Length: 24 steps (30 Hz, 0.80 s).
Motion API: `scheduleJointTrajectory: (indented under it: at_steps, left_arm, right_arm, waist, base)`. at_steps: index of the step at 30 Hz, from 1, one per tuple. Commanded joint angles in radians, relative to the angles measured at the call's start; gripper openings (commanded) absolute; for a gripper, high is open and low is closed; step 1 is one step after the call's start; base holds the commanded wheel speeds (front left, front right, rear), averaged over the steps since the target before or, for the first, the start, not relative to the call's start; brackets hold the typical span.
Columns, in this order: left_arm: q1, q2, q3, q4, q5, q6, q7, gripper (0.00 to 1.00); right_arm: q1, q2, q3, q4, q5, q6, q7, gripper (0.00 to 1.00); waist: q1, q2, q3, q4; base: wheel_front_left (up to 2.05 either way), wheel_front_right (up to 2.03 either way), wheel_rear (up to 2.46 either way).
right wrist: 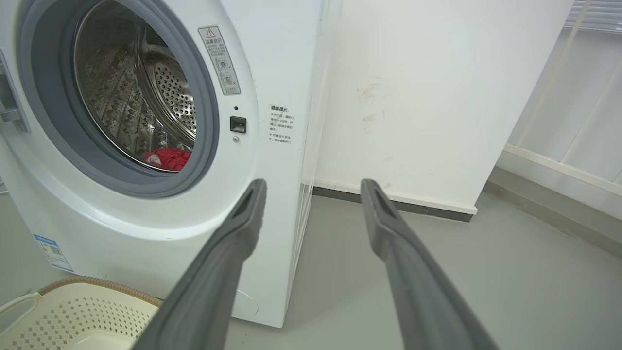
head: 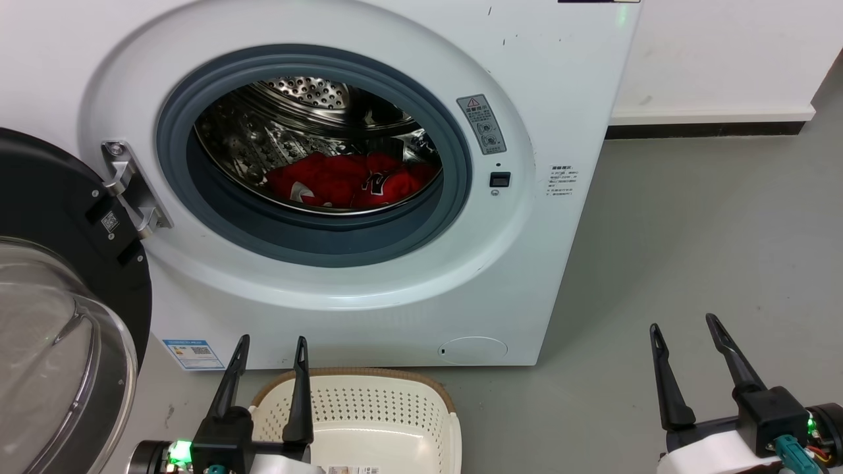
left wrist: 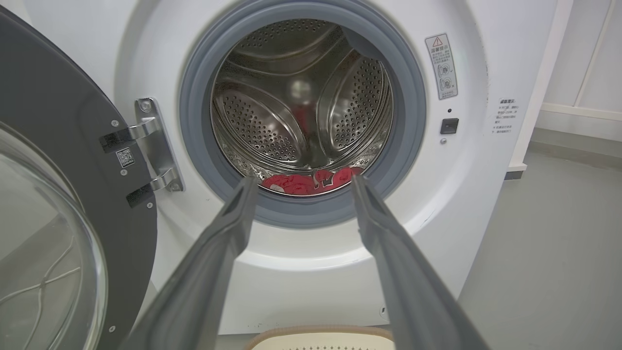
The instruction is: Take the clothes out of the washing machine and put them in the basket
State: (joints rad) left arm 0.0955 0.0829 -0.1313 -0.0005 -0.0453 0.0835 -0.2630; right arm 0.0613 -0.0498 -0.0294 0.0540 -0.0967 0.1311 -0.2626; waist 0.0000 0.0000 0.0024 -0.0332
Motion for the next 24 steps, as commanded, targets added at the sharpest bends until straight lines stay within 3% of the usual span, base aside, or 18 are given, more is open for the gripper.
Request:
scheduleJointTrajectory:
  at_steps: [1, 16, 19, 24]
  left_arm:
    - [0.005, -0.006, 0.003, 0.003, 0.01, -0.006, -0.003, 1.0]
    - [-0.016, -0.001, 0.025, 0.012, 0.04, -0.038, -0.003, 1.0]
    - [-0.062, 0.026, 0.03, 0.021, 0.049, -0.054, -0.003, 1.0]
    - [-0.224, 0.138, 0.058, 0.054, 0.065, -0.103, -0.003, 1.0]
  right_arm:
    - [-0.006, -0.001, -0.001, 0.003, 0.004, -0.001, -0.004, 1.0]
    - [-0.029, -0.001, -0.019, 0.032, -0.003, -0.001, -0.003, 1.0]
    - [-0.064, -0.001, -0.033, 0.04, 0.011, -0.001, -0.003, 1.0]
    - [-0.14, 0.0, -0.036, 0.01, 0.063, -0.001, -0.003, 1.0]
  waist:
    - [0.0, 0.0, 0.0, 0.0]
    - [0.0, 0.0, 0.051, -0.046]
    - [0.0, 0.0, 0.113, -0.082]
    - [0.0, 0.0, 0.291, -0.165]
  base:
    - [0.0, 0.0, 0.0]
    - [0.0, 0.0, 0.0]
    - [0.0, 0.0, 0.0]
    - [0.0, 0.0, 0.0]
